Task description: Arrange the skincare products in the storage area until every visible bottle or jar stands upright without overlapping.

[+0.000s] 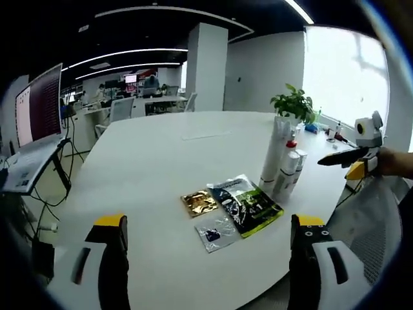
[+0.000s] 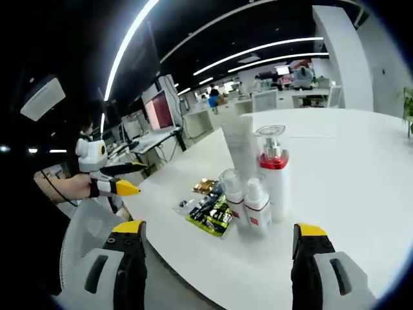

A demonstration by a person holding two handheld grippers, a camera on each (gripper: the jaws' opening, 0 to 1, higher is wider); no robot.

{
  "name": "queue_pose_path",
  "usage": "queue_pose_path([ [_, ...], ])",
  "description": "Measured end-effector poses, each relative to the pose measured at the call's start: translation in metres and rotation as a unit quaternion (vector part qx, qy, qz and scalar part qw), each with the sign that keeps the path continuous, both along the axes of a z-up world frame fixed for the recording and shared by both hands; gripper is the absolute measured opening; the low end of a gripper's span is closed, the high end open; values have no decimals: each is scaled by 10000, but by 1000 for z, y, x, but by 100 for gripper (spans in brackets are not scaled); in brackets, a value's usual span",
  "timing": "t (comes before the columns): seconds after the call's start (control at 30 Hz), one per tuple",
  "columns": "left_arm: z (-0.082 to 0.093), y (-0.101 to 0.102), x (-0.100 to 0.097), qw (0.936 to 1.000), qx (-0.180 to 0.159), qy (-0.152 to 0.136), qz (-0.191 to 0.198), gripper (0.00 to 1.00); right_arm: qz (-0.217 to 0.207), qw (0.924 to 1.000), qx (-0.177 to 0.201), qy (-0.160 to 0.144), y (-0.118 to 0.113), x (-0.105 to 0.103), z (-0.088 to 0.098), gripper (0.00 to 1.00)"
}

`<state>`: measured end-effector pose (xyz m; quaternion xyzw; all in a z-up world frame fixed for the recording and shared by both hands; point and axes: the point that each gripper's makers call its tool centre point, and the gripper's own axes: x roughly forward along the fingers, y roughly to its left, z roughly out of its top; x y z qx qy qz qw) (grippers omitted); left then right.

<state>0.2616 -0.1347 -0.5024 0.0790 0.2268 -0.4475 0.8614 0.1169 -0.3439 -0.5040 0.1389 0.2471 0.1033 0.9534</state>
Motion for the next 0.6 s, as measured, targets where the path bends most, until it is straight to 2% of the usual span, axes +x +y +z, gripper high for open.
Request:
queue_pose_path([
  [0.1,0,-2,-3,10000,30,-56,-53,99,38,10000,-51,-32,0,1,1,96],
  [0.6,-2,1,1,10000,-18,38,-18,99,-43,10000,-44,-50,-2,1,2,96],
])
